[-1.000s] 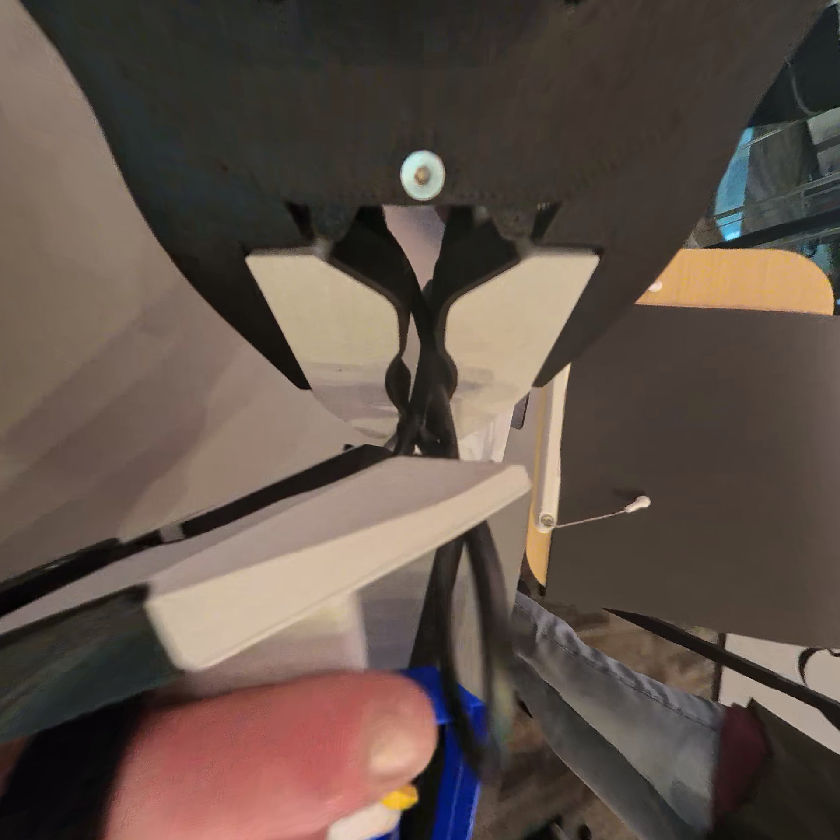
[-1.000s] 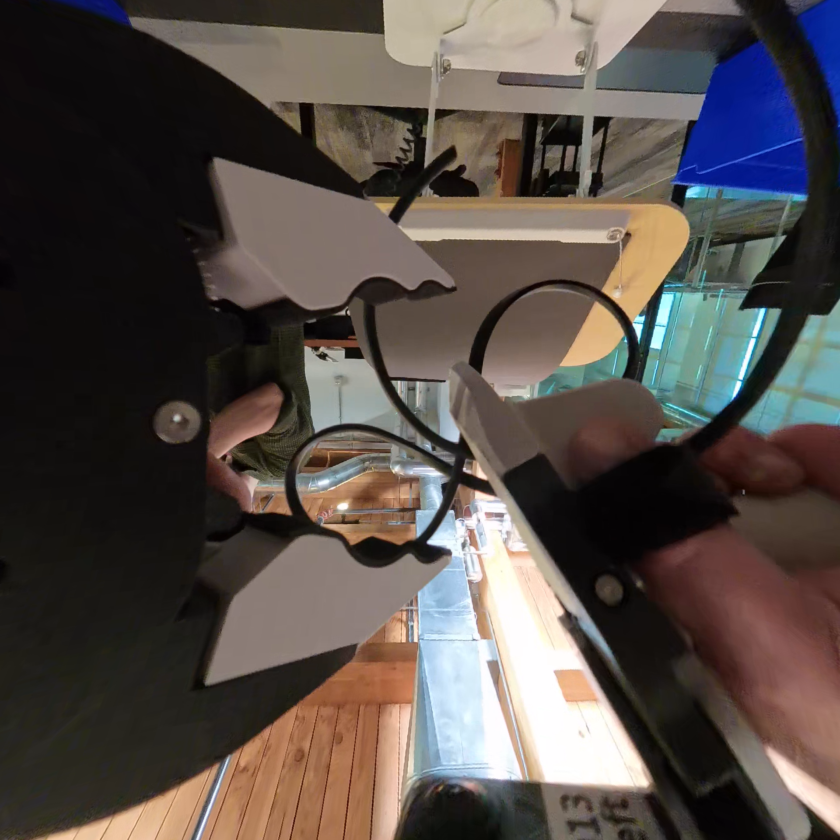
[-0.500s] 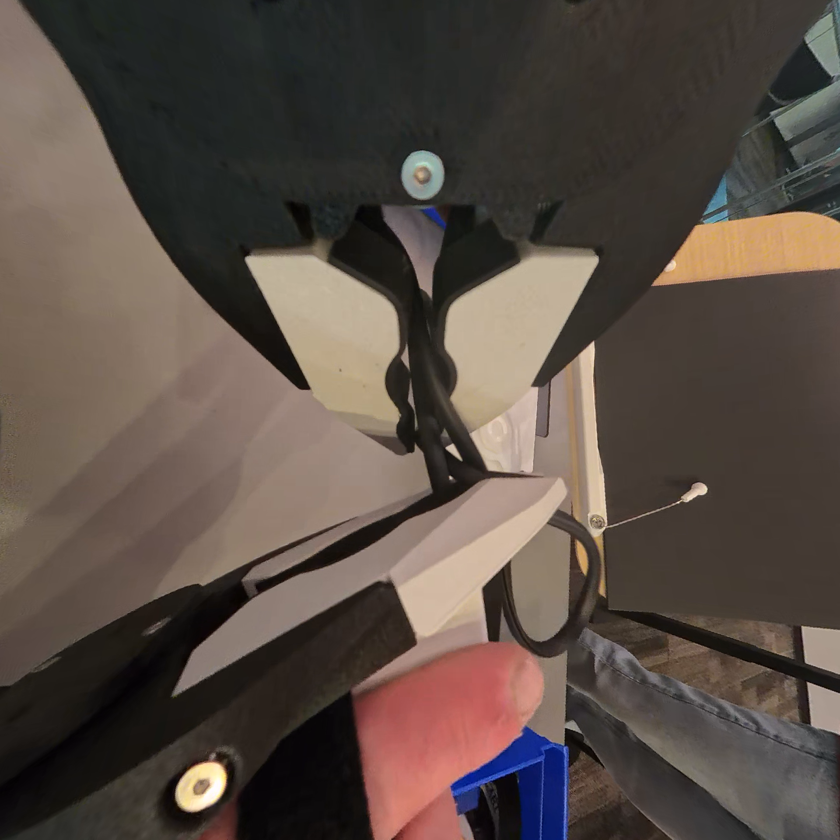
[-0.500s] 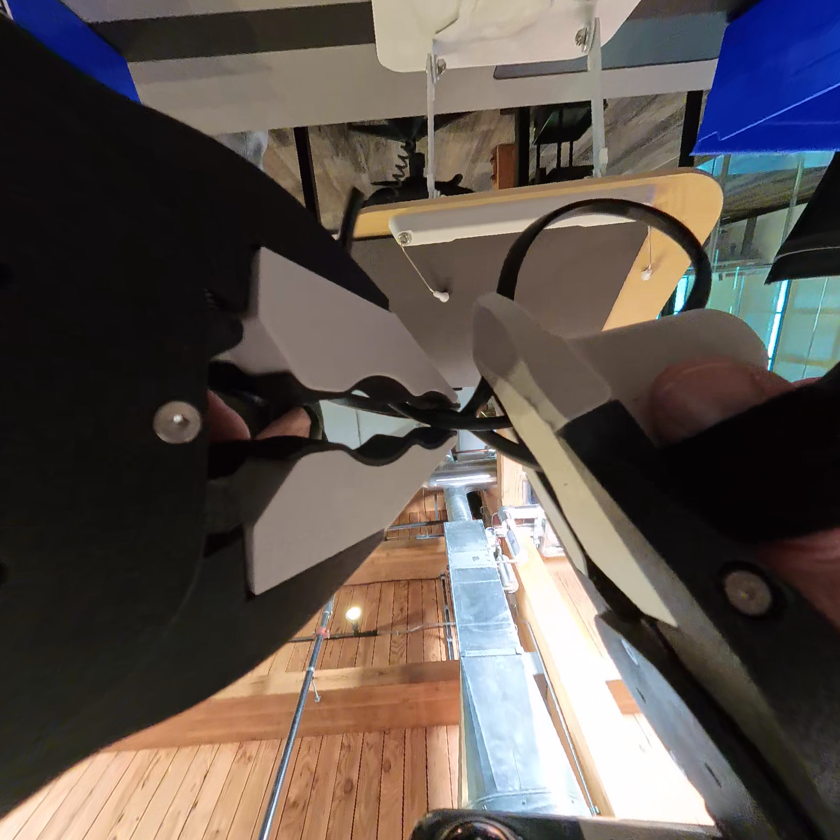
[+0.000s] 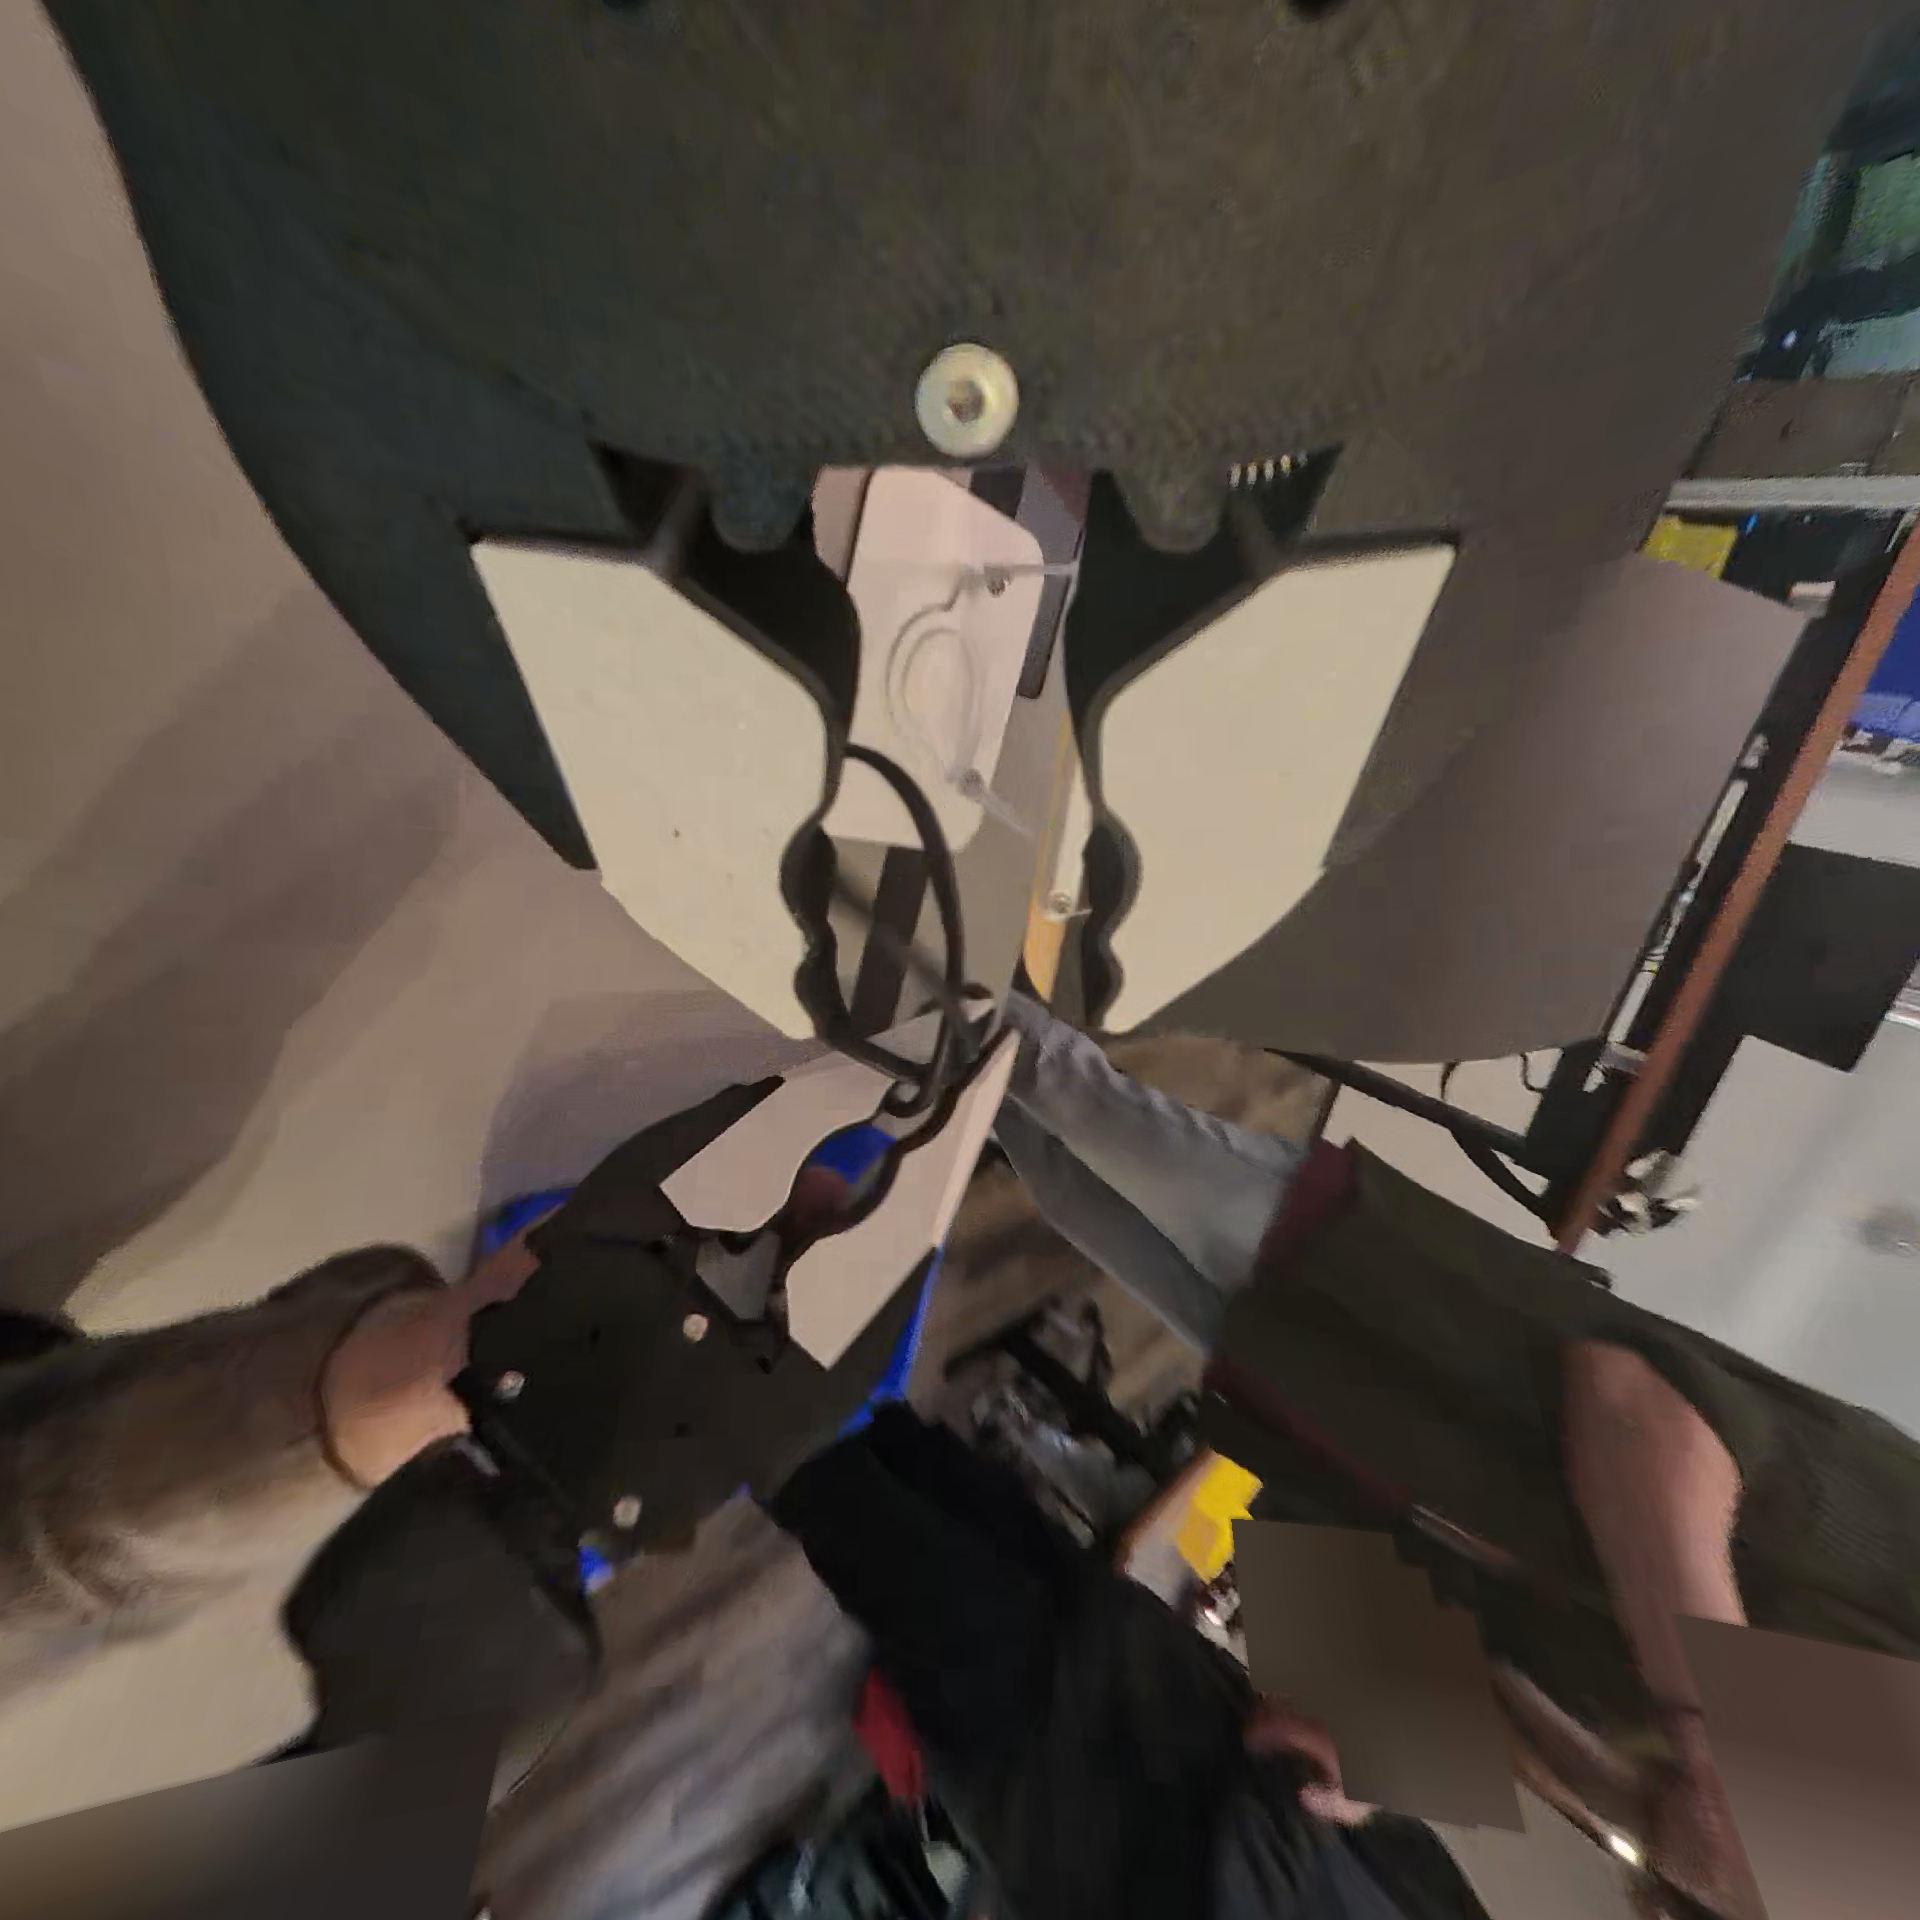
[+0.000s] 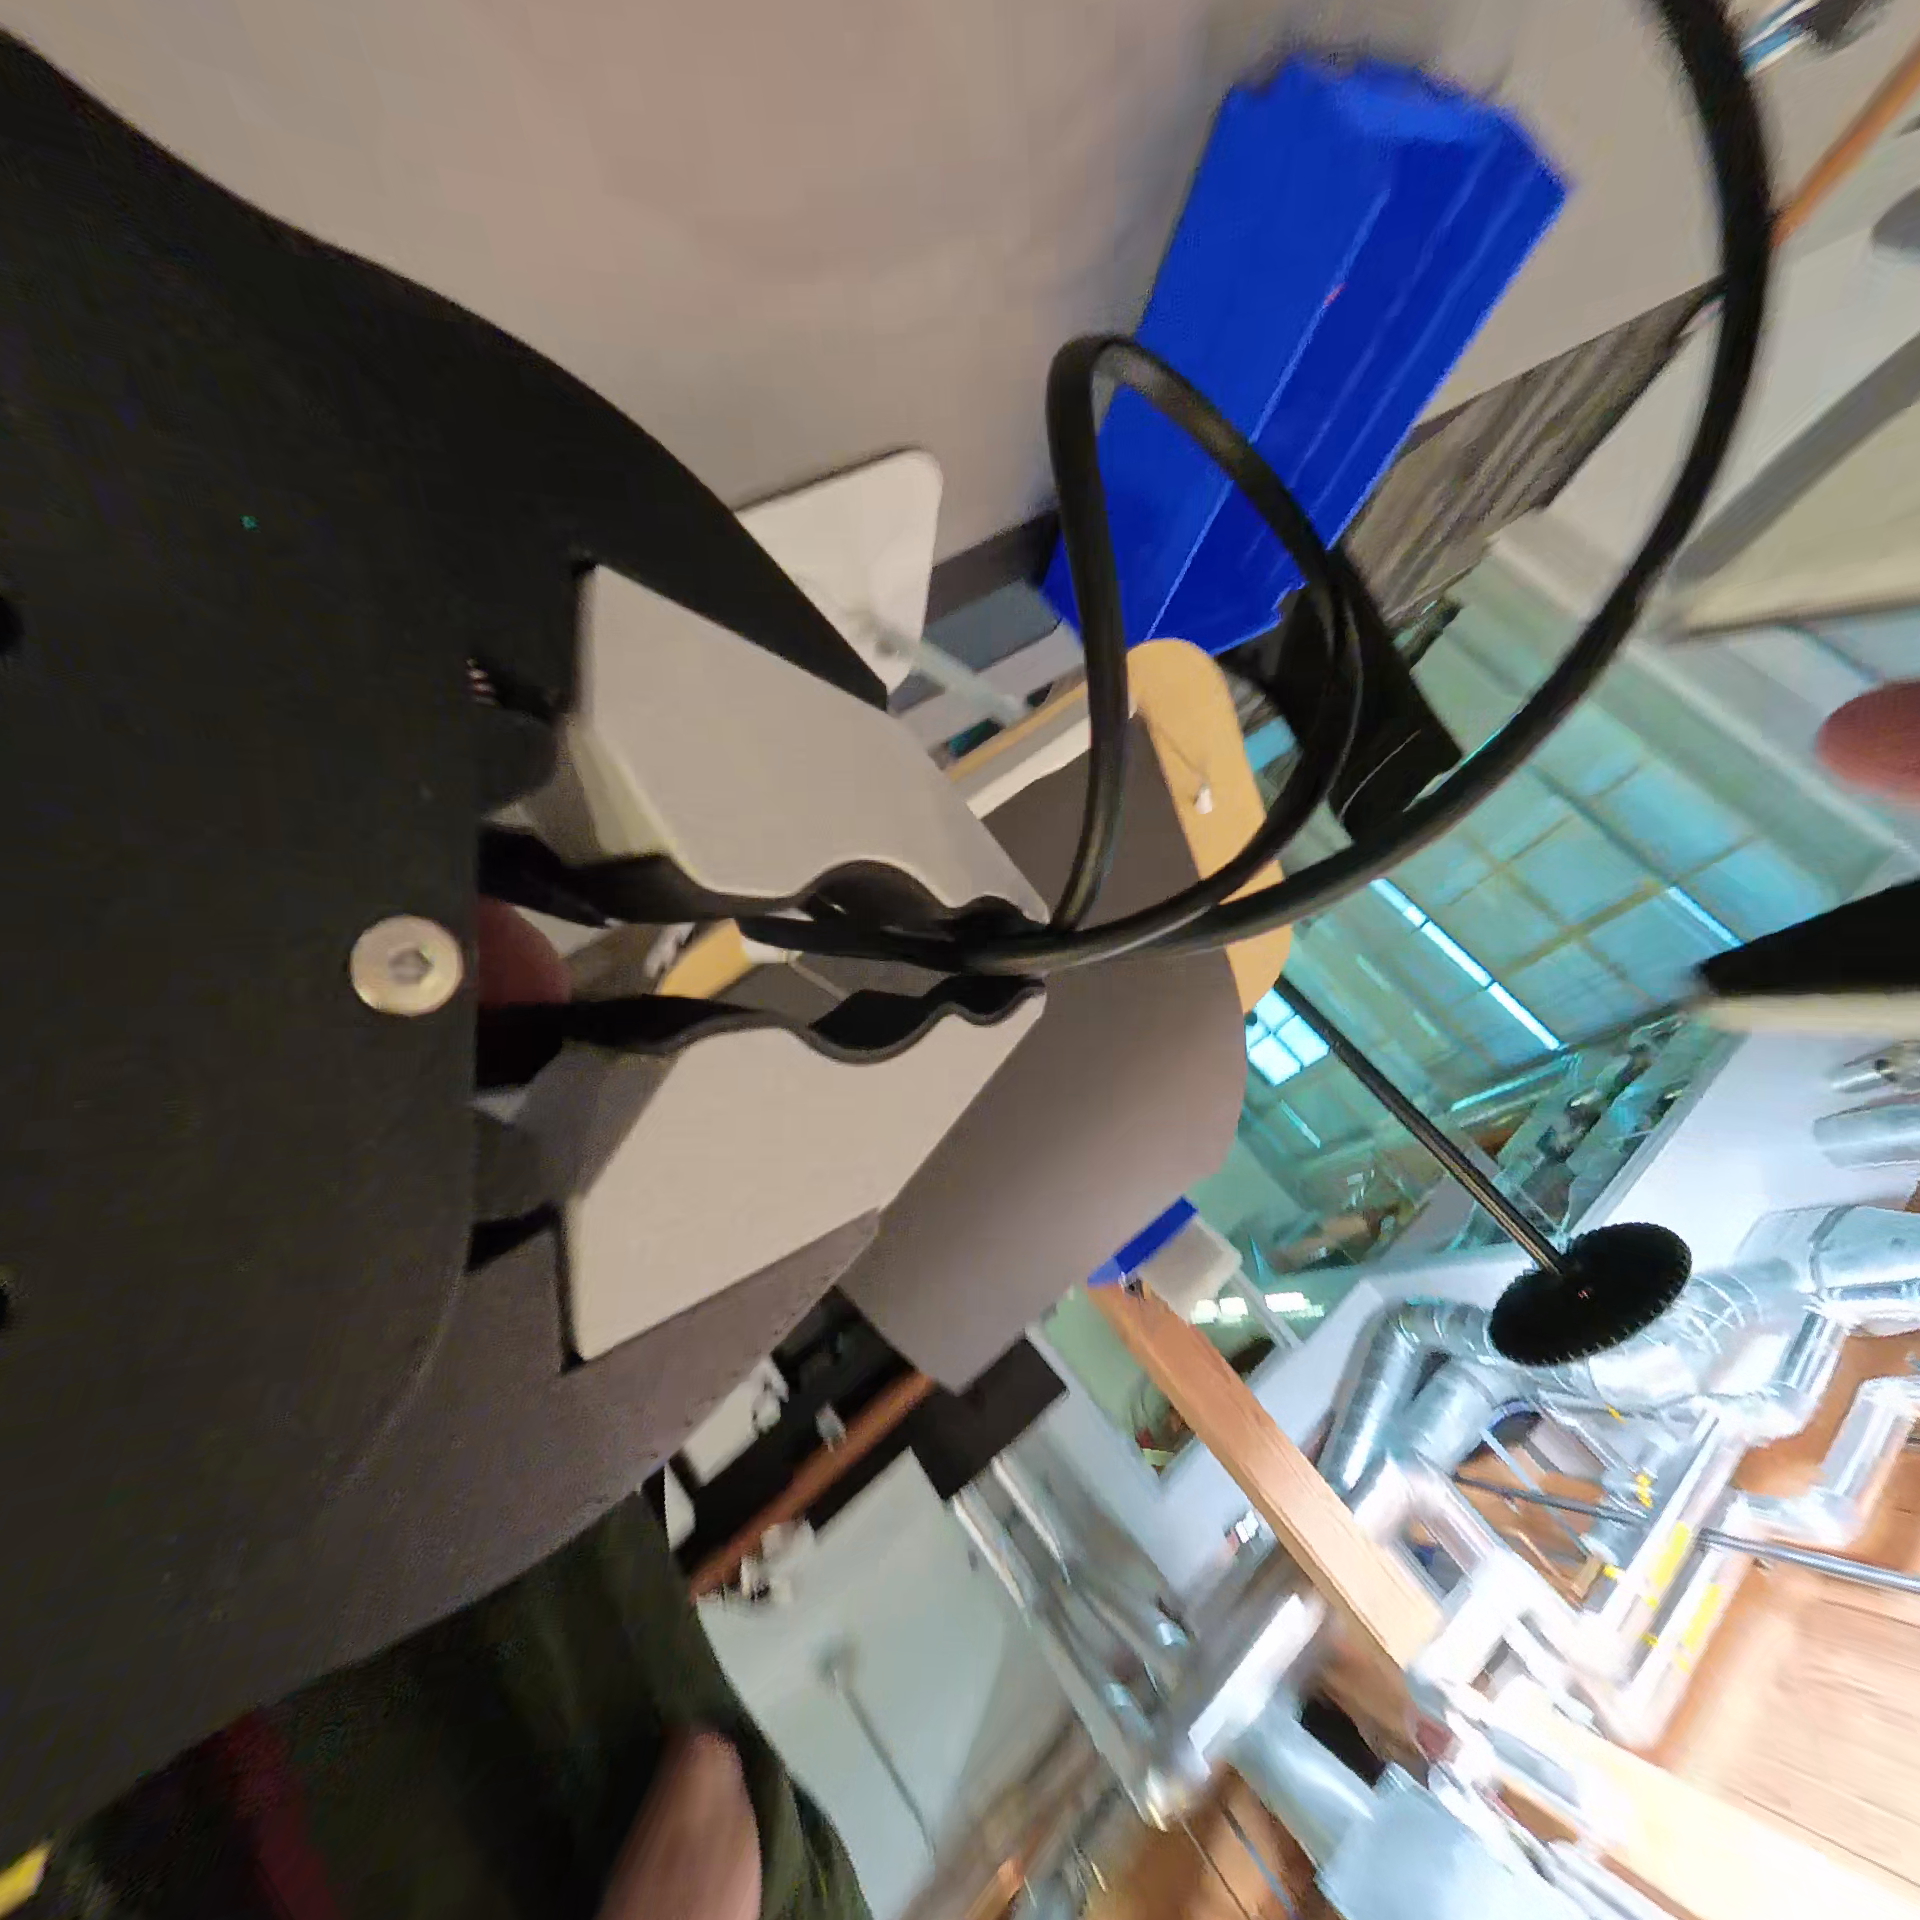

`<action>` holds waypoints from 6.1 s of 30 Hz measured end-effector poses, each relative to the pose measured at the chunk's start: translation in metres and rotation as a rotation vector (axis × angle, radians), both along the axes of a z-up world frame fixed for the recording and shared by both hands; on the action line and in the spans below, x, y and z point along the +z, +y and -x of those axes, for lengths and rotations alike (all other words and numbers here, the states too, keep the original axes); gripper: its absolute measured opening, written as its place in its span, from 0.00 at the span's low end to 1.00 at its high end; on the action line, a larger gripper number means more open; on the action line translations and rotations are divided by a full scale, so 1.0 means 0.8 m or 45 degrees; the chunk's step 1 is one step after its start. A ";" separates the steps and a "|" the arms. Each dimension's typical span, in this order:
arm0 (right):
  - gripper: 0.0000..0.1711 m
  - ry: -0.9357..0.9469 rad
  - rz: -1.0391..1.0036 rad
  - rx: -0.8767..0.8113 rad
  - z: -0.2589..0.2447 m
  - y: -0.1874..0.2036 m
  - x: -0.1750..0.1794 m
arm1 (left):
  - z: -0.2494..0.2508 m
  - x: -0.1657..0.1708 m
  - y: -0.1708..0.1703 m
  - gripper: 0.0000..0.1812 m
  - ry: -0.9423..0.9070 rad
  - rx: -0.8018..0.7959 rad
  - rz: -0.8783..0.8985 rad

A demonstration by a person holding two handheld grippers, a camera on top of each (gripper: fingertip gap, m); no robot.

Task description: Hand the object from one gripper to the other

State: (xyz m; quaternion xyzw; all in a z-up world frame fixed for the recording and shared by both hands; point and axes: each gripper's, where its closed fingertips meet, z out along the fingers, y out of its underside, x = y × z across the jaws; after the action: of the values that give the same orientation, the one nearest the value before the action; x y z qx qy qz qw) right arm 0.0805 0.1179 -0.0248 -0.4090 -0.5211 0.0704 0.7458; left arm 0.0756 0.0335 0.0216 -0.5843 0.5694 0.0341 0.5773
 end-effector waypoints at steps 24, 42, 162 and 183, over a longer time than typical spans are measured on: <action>0.01 -0.101 0.748 1.149 0.004 -0.117 -0.041 | -0.058 -0.072 -0.009 0.43 0.125 -0.449 -0.160; 0.01 -0.195 0.735 1.238 0.007 -0.142 -0.057 | -0.087 -0.091 -0.038 0.06 0.097 -0.598 0.024; 0.02 0.628 0.316 0.791 -0.051 -0.104 0.111 | -0.015 -0.010 0.013 0.22 -0.966 -0.223 0.076; 0.02 -0.118 0.785 0.926 0.061 -0.123 0.035 | 0.000 -0.062 0.000 0.45 -0.950 -0.836 0.472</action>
State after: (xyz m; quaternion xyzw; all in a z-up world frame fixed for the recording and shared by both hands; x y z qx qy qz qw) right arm 0.0319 0.0192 0.0030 -0.4050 -0.6180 0.4597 0.4927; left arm 0.0758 0.0334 -0.0276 -0.4400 0.4747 -0.4599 0.6079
